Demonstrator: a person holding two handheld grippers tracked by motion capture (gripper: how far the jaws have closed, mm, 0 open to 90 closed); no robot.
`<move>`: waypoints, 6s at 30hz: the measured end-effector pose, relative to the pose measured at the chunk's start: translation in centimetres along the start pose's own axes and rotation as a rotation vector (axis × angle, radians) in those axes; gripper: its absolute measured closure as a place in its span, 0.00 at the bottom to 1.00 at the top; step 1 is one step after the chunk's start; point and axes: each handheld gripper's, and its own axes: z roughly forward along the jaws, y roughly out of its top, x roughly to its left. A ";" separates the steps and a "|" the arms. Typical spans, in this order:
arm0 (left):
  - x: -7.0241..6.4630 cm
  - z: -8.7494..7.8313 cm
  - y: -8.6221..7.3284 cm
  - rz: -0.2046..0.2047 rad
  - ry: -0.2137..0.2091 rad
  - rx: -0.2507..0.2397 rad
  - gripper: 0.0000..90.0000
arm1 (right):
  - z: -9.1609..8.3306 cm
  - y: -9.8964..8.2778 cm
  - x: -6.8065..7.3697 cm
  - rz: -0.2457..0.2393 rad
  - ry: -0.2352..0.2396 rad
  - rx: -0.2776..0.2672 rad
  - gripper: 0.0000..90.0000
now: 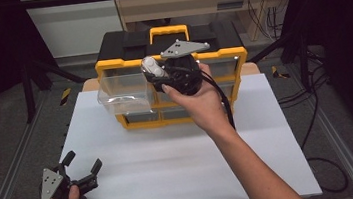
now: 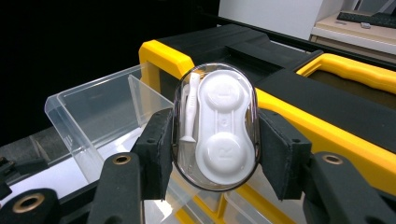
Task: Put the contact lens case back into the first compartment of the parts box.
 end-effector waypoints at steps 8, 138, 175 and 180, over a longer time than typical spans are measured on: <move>0.0 0.0 0.0 -0.001 0.000 0.000 0.01 | 0.3 0.2 0.0 0.008 0.005 -0.008 0.54; 0.2 0.1 0.0 -0.005 -0.001 -0.003 0.01 | 3.3 1.4 3.6 -0.041 0.085 0.008 0.54; 0.1 0.3 -0.2 -0.005 -0.008 0.015 0.01 | -3.9 -2.5 -3.3 0.051 -0.006 -0.153 0.07; 0.0 0.4 -0.2 -0.001 -0.012 0.023 0.01 | -5.5 -4.1 -4.6 0.070 -0.027 -0.160 0.06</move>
